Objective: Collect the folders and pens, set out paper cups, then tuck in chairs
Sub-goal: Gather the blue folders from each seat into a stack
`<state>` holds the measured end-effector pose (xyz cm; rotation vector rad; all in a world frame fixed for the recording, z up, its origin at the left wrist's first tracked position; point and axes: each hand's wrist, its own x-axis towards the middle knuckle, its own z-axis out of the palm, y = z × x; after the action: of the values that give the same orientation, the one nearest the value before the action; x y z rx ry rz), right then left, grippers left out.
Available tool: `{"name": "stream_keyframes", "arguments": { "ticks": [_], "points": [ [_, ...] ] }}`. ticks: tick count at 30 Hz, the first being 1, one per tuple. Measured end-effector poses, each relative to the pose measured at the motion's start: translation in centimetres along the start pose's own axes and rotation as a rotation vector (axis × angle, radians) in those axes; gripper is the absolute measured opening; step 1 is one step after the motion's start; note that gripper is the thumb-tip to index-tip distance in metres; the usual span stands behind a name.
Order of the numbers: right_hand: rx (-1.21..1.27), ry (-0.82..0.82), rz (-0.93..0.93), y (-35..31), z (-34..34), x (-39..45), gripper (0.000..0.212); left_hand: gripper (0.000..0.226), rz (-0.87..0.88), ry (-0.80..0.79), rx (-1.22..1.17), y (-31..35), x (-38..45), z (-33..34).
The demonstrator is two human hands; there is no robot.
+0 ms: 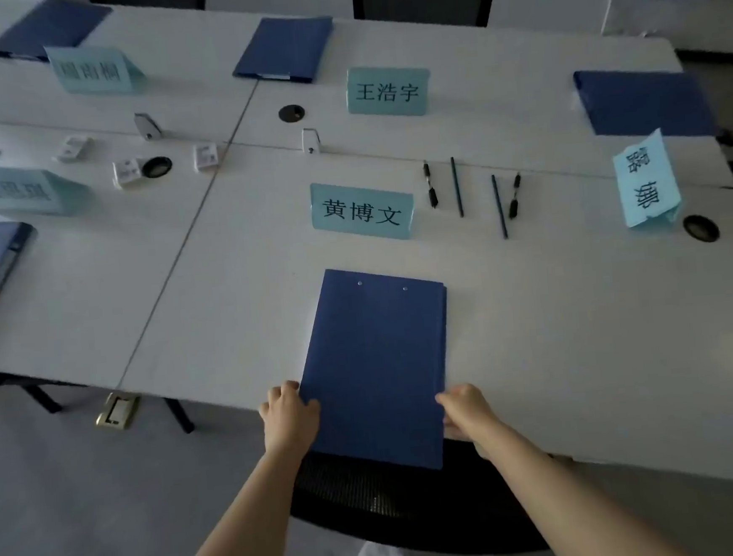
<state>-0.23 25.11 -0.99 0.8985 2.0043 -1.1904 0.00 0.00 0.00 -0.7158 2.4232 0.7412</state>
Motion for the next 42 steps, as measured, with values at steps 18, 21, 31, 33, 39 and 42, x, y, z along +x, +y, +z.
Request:
{"name": "stream_keyframes", "arguments": {
  "ticks": [18, 21, 31, 33, 39, 42],
  "points": [
    [0.221, -0.02, -0.16, -1.7, -1.8, -2.6, 0.022, 0.022, -0.097, 0.14, -0.345, 2.2, -5.4, -0.8],
    [0.049, 0.097, -0.369, -2.4, -2.0, -4.5, 0.025, 0.021, -0.178, 0.165, -0.523, 1.2, -8.0, -0.7],
    [-0.005, -0.326, -0.862, -5.5, -0.4, -14.2, 0.024, 0.021, -0.362, 0.407, -1.21, -5.5, -20.5, -2.9],
    [-0.02, -0.45, -0.882, -5.6, 0.5, -15.8, 0.029, 0.03, -0.389, 0.445, -1.368, -7.3, -22.4, -3.6],
    [-0.132, -0.731, -0.914, -6.9, 4.7, -20.3, 0.033, 0.03, -0.318, 0.493, -1.632, -12.5, -27.1, -5.3],
    [-0.183, -0.793, -0.936, -8.1, 9.1, -22.4, 0.033, 0.028, -0.303, 0.499, -1.684, -15.9, -28.0, -6.7]
  ]
}}
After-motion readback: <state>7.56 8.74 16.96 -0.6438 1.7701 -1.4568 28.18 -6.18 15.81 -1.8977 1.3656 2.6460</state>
